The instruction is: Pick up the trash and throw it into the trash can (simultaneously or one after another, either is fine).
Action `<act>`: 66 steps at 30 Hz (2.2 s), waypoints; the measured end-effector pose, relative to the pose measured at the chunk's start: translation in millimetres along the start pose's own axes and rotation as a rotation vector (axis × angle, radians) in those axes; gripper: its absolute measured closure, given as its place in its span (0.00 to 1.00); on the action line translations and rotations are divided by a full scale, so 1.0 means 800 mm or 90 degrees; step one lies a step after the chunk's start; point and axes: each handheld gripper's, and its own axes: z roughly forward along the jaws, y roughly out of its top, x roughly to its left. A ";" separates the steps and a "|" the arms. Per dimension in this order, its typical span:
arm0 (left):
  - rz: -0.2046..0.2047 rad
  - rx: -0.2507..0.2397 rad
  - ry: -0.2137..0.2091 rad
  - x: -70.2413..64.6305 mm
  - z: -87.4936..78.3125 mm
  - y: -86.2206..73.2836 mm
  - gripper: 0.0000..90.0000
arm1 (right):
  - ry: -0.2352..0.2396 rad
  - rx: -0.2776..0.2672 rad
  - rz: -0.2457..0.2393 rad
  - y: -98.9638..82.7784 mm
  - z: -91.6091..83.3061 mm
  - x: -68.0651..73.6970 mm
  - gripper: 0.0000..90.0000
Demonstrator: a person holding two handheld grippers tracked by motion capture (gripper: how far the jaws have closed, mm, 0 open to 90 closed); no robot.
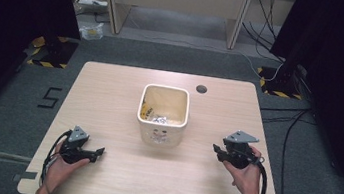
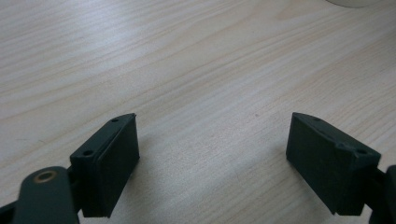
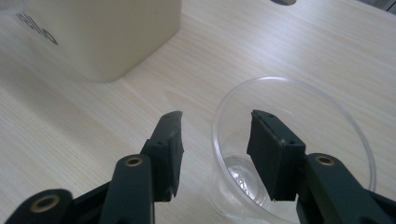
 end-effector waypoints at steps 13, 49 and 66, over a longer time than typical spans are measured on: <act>0.000 0.001 0.000 0.000 0.000 0.000 0.18 | 0.004 -0.005 -0.040 -0.003 -0.001 -0.001 0.93; 0.000 0.001 0.000 0.000 0.000 0.000 0.18 | -0.035 -0.112 -0.056 0.016 -0.051 0.002 0.95; 0.000 0.001 0.000 0.000 0.000 0.000 0.18 | -0.034 -0.119 -0.062 0.019 -0.053 0.004 0.95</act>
